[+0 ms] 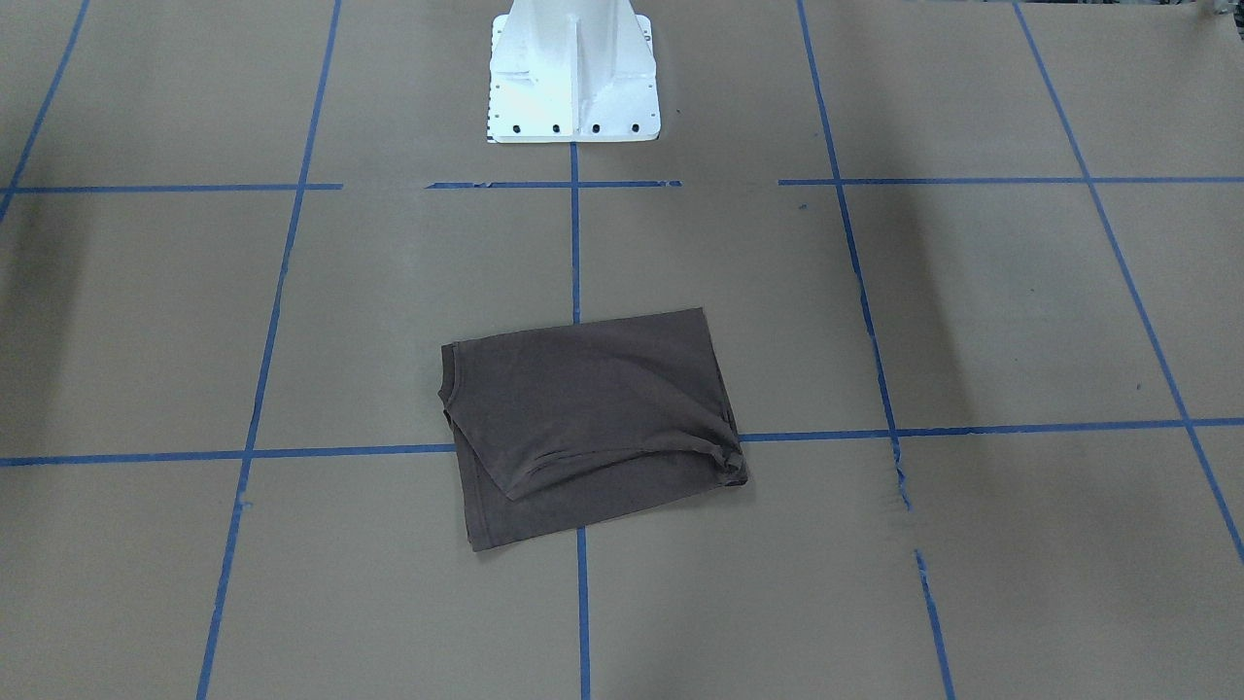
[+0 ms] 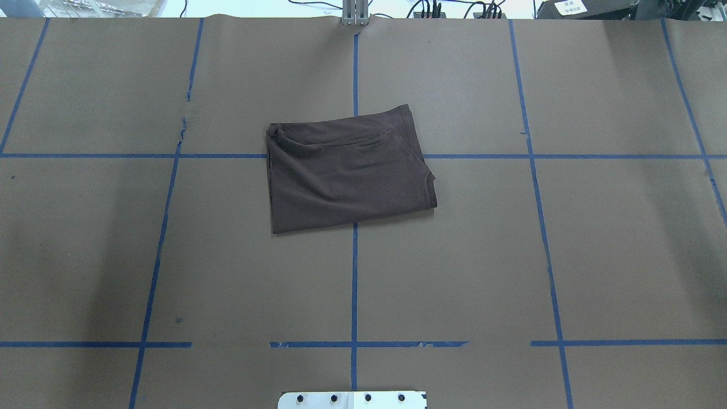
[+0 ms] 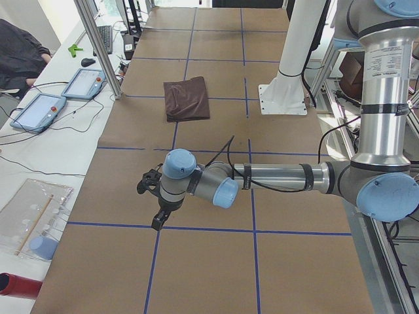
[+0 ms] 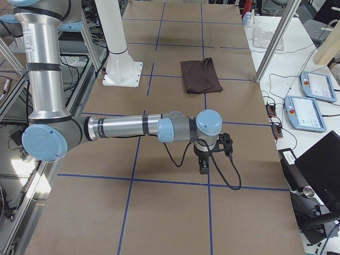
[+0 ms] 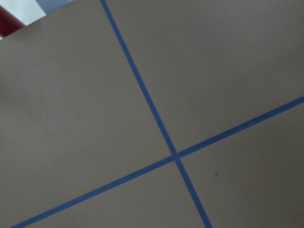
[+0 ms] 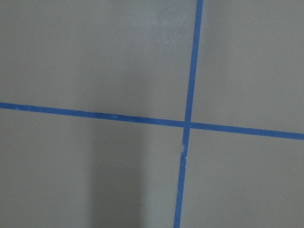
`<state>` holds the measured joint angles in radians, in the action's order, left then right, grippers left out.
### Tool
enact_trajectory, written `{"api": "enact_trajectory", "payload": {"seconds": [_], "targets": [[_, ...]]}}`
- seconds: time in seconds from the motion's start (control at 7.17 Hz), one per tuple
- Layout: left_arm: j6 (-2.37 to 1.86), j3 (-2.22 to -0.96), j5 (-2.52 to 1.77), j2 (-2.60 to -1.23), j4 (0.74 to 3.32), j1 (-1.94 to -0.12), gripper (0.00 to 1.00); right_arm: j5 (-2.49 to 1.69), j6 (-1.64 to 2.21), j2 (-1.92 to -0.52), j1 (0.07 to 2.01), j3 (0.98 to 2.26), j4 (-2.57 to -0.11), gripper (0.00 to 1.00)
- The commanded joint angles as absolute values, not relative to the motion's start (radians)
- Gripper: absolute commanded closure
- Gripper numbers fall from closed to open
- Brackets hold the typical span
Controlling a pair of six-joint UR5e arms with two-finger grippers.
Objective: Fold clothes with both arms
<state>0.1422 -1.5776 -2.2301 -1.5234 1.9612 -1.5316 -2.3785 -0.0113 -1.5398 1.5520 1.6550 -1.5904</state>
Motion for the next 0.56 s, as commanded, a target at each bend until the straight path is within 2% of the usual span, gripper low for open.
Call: {"api": "enact_trajectory", "payload": {"seconds": [0.0, 0.14, 0.42], "targets": [[0.141, -1.641, -2.259, -1.523, 1.764, -1.532, 0.00, -2.382, -0.005, -1.578, 1.549, 1.674, -1.595, 0.00], [0.138, -1.696, -2.287, -1.526, 1.646, -1.531, 0.00, -2.384, -0.005, -1.591, 1.549, 1.681, -1.594, 0.00], [0.140, -1.707, -2.318, -1.513, 1.603, -1.532, 0.00, -2.381, -0.005, -1.603, 1.549, 1.677, -1.597, 0.00]]}}
